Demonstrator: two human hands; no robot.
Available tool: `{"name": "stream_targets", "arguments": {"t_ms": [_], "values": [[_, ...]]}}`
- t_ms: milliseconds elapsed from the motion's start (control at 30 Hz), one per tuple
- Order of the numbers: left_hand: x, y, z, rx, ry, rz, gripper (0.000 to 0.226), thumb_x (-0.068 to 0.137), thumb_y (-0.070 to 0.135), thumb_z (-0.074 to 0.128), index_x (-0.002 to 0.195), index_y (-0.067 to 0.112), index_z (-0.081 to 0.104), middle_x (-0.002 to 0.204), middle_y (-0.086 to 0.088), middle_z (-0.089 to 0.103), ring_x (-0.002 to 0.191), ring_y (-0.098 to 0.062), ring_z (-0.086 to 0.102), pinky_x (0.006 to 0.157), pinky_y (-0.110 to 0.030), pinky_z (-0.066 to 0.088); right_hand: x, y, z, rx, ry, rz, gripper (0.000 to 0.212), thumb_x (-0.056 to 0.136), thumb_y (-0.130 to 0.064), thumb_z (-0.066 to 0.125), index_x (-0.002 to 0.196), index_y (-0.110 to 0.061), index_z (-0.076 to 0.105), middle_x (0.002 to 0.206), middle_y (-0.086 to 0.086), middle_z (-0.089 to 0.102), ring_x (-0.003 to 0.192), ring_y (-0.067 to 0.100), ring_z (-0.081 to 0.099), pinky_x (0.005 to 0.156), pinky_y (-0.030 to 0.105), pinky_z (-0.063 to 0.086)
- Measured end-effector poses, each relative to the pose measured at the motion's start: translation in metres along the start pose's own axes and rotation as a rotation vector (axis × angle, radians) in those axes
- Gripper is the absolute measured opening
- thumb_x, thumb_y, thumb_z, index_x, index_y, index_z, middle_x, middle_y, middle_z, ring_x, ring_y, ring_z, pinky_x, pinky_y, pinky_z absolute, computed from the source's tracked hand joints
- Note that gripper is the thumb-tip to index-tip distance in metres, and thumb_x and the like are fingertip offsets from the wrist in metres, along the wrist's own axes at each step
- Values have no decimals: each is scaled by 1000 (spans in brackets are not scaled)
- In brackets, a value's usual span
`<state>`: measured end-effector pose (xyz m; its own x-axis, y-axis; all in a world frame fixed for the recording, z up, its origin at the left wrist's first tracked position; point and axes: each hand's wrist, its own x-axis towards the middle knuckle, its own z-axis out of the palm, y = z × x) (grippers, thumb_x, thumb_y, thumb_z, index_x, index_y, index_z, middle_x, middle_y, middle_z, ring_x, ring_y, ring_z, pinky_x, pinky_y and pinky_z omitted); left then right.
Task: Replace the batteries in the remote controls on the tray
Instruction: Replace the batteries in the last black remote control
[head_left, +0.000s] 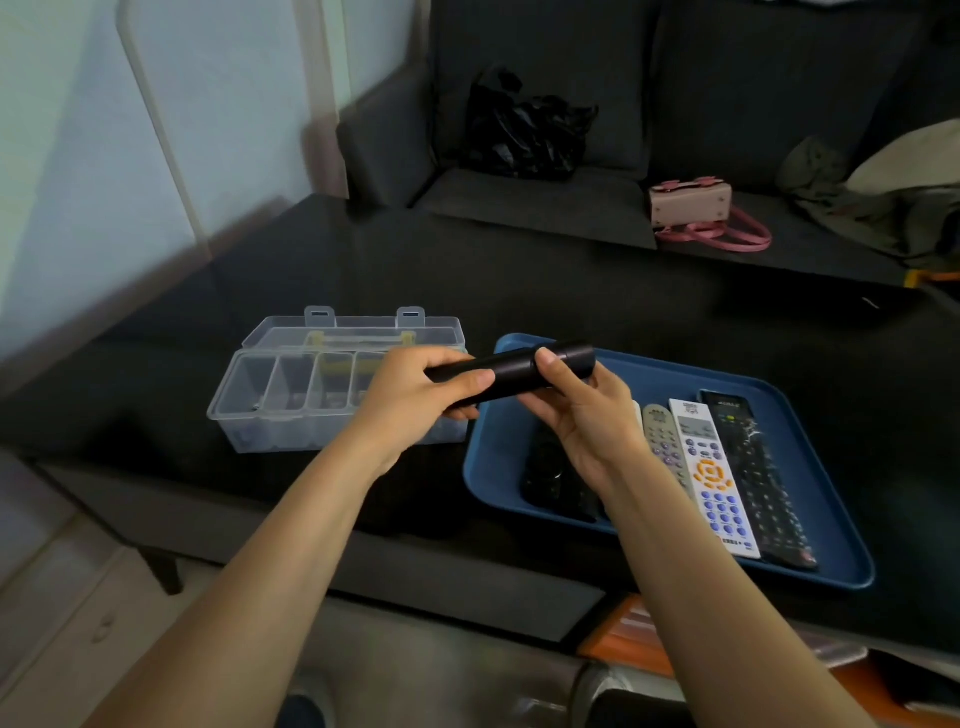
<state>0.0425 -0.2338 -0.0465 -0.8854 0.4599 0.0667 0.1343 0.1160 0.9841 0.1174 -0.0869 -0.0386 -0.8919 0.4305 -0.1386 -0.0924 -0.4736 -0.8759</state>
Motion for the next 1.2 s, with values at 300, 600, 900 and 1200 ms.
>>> {"name": "stream_targets", "arguments": {"t_ms": [300,600,900,1200], "values": [[-2,3,2,-62,0,33,10,84,14,65,89,22,67,81,-6,70,66,-16,70,66,-23,58,2,2,-1,-4,33,-10,12,87,-7,64,96,-5,57,105,17,62,96,25,68,66,23,58],[4,-6,15,-144,245,7,26,83,20,67,104,8,58,89,-4,66,67,-7,68,64,-16,54,5,3,-4,12,51,-62,10,86,-5,65,93,-3,58,92,11,65,81,18,72,72,28,59],[5,-3,9,-260,190,-34,20,87,14,62,103,2,61,90,-8,66,67,-13,69,70,-24,58,6,1,-7,27,13,-57,6,88,-3,61,93,-2,58,96,14,64,89,23,69,70,28,60],[1,-3,11,-233,122,26,24,99,17,41,115,16,58,119,-16,56,83,-21,69,74,-22,56,8,-2,-15,-286,92,-171,21,84,-12,68,104,-16,63,101,2,60,98,16,63,74,25,57]]}}
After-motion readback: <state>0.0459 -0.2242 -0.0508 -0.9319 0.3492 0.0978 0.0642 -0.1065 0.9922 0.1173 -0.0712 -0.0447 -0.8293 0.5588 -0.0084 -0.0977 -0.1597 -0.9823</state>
